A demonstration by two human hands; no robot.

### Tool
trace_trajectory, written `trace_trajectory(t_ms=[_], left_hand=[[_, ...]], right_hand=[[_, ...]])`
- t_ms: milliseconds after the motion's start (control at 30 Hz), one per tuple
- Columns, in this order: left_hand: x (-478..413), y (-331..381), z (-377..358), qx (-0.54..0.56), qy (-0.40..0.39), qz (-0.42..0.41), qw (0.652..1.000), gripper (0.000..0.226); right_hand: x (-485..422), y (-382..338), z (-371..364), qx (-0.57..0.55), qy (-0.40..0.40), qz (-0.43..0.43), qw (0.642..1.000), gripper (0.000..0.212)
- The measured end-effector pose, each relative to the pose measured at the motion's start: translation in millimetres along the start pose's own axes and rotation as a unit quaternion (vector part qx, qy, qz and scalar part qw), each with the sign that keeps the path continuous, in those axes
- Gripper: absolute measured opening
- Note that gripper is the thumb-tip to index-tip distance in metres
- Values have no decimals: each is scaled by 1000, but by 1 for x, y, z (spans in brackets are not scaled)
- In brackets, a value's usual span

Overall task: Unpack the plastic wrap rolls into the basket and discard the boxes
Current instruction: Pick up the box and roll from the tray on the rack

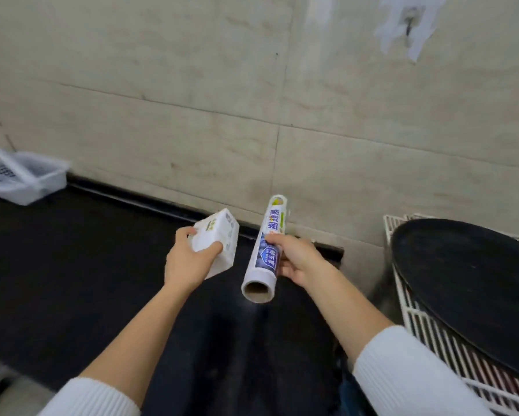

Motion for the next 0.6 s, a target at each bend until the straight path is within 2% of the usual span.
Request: trace_trajectory(t_ms=[167,267,467,600], left_hand=[[-37,-87,53,-80,-2,31,996,66],[-52,-125,72,-119,-12,24,993,66],[-64,-177,91,-146,-34,-32,988,67],[-62,-200,89,-155,-72,-60,983,69]], right_hand=[[-34,89,-88,2,15,-96,995,52],[-48,132,-125,8,47,-120,992,47],[-65,185,-169,113,71,-110,985,38],[-72,195,-182,251,102,-87,959,40]])
Point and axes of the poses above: each hand's wrist, its own x-axis away from the middle knuckle, its own z-axis out of the back of the hand, y = z × x, the point moved 2 cm from there along -x, towards the middle knuckle, and after that the axes turned 1 degree about x, right-handed, at the moved point
